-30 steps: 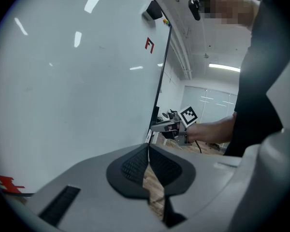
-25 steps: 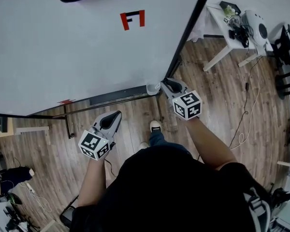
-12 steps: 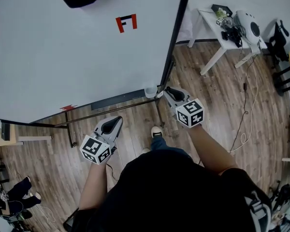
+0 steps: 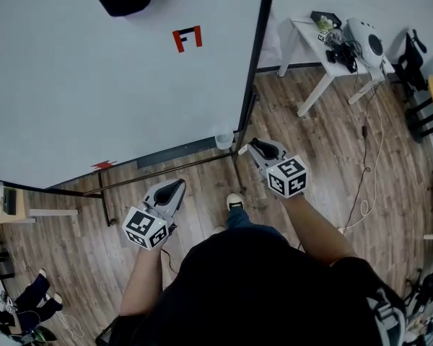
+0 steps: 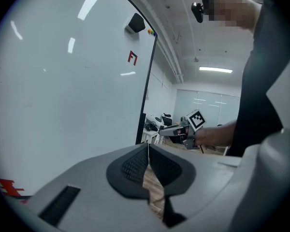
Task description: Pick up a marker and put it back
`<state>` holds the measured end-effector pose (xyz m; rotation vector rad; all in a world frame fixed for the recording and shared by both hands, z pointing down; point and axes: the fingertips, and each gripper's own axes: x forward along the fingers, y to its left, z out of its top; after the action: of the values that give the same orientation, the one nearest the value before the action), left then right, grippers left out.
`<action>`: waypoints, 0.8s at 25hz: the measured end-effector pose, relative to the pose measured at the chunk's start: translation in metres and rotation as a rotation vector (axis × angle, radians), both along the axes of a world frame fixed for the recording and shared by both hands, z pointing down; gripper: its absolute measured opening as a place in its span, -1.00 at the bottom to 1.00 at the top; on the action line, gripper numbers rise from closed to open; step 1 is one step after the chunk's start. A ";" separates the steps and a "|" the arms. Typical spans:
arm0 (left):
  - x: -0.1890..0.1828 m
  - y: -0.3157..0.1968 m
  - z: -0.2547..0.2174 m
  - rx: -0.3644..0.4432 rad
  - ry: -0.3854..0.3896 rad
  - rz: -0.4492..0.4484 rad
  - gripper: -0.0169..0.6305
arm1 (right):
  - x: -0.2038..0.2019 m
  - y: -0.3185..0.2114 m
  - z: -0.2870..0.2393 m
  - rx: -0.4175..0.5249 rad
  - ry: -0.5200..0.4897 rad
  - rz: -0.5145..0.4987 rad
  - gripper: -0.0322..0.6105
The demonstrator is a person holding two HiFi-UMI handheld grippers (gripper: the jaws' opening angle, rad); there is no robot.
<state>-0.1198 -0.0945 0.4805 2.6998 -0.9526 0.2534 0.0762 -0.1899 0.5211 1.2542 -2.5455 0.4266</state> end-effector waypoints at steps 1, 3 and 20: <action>0.000 0.000 0.000 0.000 0.000 0.000 -0.91 | 0.000 0.000 0.000 0.001 0.000 0.001 -0.71; -0.001 0.000 0.001 0.001 0.000 -0.002 -0.91 | 0.000 -0.001 0.000 0.001 0.000 0.001 -0.71; -0.008 -0.027 0.015 -0.037 0.003 -0.047 -0.91 | -0.022 -0.052 0.008 -0.009 -0.001 -0.058 -0.71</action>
<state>-0.1275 -0.1214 0.4957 2.6398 -0.9998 0.2555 0.0545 -0.2422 0.5287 1.1743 -2.5709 0.4254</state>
